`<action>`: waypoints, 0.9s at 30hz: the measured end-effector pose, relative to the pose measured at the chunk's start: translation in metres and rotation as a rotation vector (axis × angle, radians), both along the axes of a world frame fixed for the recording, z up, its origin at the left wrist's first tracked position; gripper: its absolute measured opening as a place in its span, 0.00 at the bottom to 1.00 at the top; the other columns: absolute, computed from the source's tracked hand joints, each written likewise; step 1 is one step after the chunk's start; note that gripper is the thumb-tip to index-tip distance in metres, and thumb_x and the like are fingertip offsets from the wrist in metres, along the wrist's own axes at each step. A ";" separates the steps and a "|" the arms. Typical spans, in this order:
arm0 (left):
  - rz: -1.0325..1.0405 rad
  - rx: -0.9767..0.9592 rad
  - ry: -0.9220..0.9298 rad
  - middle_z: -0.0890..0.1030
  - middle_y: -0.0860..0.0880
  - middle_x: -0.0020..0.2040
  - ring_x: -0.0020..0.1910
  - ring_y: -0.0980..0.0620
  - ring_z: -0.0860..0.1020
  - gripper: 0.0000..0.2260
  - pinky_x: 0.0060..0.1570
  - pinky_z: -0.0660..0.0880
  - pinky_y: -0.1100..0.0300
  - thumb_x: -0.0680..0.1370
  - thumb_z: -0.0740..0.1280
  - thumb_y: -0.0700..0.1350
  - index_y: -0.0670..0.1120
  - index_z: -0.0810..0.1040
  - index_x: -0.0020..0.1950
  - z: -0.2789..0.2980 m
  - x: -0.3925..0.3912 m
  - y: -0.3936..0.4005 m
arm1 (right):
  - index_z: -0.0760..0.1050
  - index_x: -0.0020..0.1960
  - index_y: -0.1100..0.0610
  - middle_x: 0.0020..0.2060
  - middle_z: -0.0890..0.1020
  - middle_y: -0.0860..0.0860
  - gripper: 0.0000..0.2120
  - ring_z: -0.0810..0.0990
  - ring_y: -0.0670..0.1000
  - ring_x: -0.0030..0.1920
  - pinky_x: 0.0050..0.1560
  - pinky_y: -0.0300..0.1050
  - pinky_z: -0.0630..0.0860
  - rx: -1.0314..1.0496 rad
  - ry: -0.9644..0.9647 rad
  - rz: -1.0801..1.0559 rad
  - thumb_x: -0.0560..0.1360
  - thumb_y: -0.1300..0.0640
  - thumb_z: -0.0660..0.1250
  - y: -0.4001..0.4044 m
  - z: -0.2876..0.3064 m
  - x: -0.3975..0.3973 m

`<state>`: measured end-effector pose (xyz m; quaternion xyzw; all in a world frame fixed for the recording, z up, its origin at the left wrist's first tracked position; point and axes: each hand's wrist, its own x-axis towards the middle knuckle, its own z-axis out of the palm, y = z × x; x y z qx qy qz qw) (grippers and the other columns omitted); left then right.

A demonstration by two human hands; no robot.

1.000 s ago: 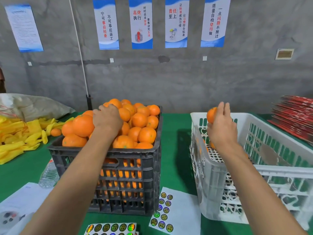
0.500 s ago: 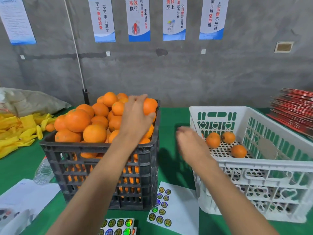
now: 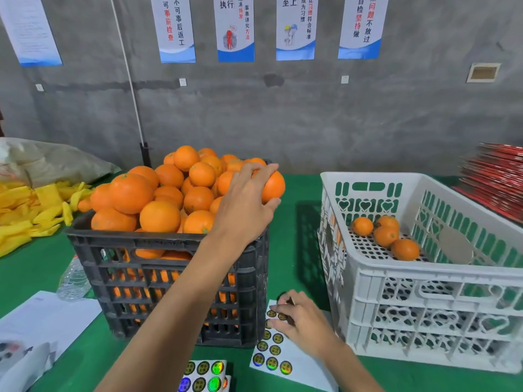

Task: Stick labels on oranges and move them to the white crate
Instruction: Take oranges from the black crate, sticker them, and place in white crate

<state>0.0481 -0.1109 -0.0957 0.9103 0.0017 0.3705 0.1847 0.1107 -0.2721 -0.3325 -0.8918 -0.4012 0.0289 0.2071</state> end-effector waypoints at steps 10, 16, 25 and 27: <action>0.008 -0.007 -0.003 0.67 0.50 0.73 0.70 0.46 0.67 0.30 0.64 0.72 0.47 0.78 0.73 0.47 0.52 0.67 0.78 0.000 -0.003 0.000 | 0.87 0.50 0.48 0.47 0.77 0.46 0.06 0.75 0.47 0.46 0.48 0.42 0.73 0.390 0.391 -0.170 0.74 0.49 0.77 0.007 -0.005 0.007; 0.001 -0.021 -0.010 0.67 0.51 0.72 0.69 0.47 0.68 0.30 0.64 0.73 0.48 0.78 0.74 0.47 0.53 0.67 0.78 -0.001 -0.003 0.000 | 0.85 0.54 0.57 0.49 0.74 0.52 0.08 0.74 0.47 0.43 0.41 0.31 0.70 0.320 0.577 -0.199 0.75 0.58 0.76 0.009 0.008 0.016; -0.010 -0.035 -0.024 0.68 0.51 0.71 0.68 0.48 0.68 0.29 0.63 0.73 0.50 0.77 0.74 0.46 0.53 0.68 0.77 -0.001 -0.004 -0.001 | 0.84 0.47 0.45 0.48 0.77 0.46 0.02 0.77 0.47 0.47 0.55 0.49 0.77 0.277 0.392 -0.198 0.75 0.51 0.74 0.012 0.004 0.007; -0.008 -0.036 -0.021 0.68 0.51 0.71 0.68 0.48 0.68 0.29 0.62 0.74 0.49 0.77 0.74 0.46 0.53 0.69 0.76 -0.001 -0.005 -0.001 | 0.83 0.48 0.43 0.46 0.75 0.44 0.08 0.73 0.46 0.45 0.47 0.45 0.73 0.257 0.354 -0.174 0.71 0.44 0.76 0.008 0.000 0.004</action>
